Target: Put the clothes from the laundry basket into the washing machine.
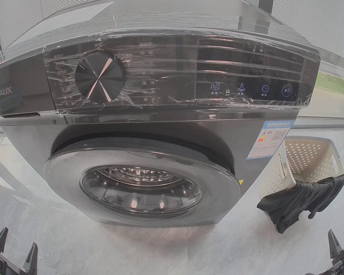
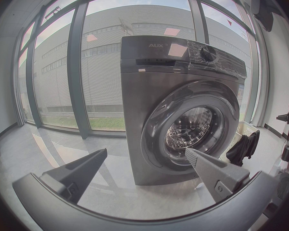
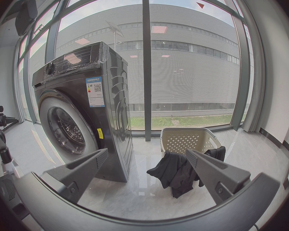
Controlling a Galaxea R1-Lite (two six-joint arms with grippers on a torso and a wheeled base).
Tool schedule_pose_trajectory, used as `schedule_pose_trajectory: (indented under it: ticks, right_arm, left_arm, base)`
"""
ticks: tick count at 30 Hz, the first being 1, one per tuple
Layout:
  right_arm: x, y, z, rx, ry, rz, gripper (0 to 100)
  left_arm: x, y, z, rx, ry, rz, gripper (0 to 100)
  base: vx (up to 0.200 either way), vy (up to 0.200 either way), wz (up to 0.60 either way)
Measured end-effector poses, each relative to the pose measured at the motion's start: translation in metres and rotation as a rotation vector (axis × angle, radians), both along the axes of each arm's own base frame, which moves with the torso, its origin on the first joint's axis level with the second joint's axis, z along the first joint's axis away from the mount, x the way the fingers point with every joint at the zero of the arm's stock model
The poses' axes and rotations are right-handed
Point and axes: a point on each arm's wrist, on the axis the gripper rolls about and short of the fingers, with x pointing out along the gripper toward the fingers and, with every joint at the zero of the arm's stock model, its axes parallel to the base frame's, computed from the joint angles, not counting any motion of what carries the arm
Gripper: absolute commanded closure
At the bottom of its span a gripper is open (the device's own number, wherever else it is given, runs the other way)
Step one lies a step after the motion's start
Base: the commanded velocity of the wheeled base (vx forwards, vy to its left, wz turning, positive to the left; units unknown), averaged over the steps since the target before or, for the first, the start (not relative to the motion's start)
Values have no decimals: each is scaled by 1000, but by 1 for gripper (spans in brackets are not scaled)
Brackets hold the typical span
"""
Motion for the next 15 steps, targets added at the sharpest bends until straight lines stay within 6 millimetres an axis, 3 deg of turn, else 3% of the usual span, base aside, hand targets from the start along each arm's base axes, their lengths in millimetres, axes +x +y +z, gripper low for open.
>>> schedule_pose_trajectory:
  ticks: [15]
  right_arm:
    - [0,0,0,0,0,-1,0]
  left_arm:
    - [0,0,0,-4,0,-1,0]
  base:
    - [0,200,0]
